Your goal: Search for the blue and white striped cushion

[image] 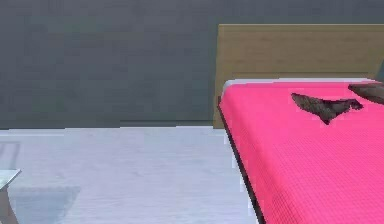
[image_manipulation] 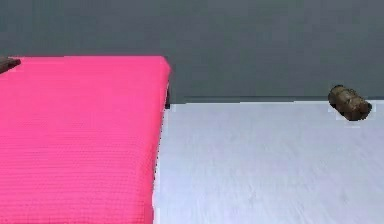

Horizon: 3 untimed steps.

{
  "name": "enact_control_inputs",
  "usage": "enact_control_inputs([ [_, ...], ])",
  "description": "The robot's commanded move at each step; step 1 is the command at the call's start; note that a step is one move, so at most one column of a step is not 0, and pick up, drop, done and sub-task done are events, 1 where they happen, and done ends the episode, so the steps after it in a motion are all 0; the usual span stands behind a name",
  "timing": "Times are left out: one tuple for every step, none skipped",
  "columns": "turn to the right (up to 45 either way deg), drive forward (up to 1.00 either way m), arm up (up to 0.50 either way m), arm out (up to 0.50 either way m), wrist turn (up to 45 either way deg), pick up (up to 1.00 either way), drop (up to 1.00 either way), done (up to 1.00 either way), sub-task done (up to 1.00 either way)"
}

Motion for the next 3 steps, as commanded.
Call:
enact_control_inputs([
  [0.0, 0.8, 0.0, 0.0, 0.0, 0.0, 0.0, 0.0, 0.0],
  [45.0, 0.0, 0.0, 0.0, 0.0, 0.0, 0.0, 0.0, 0.0],
  [12.0, 0.0, 0.0, 0.0, 0.0, 0.0, 0.0, 0.0, 0.0],
])
